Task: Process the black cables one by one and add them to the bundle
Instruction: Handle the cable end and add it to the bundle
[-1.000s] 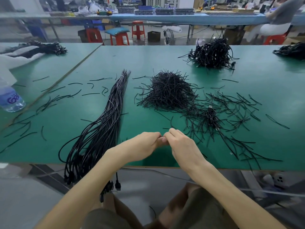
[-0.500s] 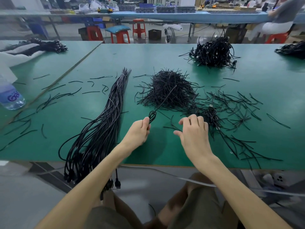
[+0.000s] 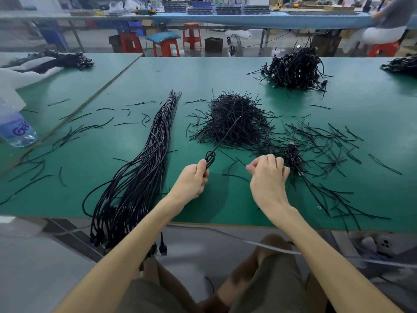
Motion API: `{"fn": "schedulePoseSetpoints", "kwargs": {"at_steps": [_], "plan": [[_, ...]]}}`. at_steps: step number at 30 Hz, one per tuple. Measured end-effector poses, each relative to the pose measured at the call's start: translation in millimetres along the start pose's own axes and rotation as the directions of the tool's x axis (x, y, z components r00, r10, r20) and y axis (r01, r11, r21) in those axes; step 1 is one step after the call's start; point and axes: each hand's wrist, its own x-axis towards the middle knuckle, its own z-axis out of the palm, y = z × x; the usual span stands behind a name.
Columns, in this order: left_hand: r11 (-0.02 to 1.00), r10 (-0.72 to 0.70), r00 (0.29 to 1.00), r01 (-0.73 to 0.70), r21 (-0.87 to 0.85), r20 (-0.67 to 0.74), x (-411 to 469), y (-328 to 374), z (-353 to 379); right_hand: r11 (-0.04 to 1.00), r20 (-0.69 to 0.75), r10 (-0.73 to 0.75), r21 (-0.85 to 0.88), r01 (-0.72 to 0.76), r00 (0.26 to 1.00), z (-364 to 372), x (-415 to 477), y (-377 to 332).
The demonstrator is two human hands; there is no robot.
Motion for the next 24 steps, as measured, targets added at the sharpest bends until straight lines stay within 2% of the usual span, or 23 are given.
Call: {"fn": "schedulePoseSetpoints", "kwargs": {"at_steps": [2, 4, 6, 11, 16, 20, 24], "plan": [[0.996, 0.041, 0.999, -0.041, 0.078, 0.001, 1.2, -0.6, 2.8, 0.959, 0.059, 0.03, 0.281, -0.045, 0.998, -4.5, -1.9, -8.9], [0.987, 0.089, 0.996, -0.088, 0.136, -0.005, 2.6, 0.0, 5.7, 0.824, 0.199, 0.039, 0.548, -0.144, 0.979, -8.0, -5.7, -20.7], [0.979, 0.131, 0.991, -0.128, 0.156, -0.007, 4.1, 1.3, 8.3, 0.733, 0.301, 0.005, 0.647, -0.208, 0.954, -7.0, -10.4, -31.9], [0.948, 0.218, 0.974, -0.224, 0.224, 0.052, 1.2, -1.5, 12.0, 0.522, 0.446, 0.05, 0.751, -0.404, 0.894, 0.8, -10.0, -43.9], [0.947, 0.248, 0.964, -0.263, 0.184, 0.098, -0.3, -5.5, 6.3, 0.33, 0.476, 0.116, 0.81, -0.485, 0.872, 7.8, -12.6, -45.5], [0.953, 0.264, 0.954, -0.28, 0.111, 0.14, -4.0, -6.8, 7.9, 0.274, 0.435, 0.179, 0.84, -0.469, 0.883, 10.9, -15.1, -46.8], [0.957, 0.255, 0.959, -0.269, 0.109, 0.127, -5.7, -3.3, 8.3, 0.328, 0.388, 0.174, 0.844, -0.425, 0.905, 14.2, -17.1, -47.0]]}}
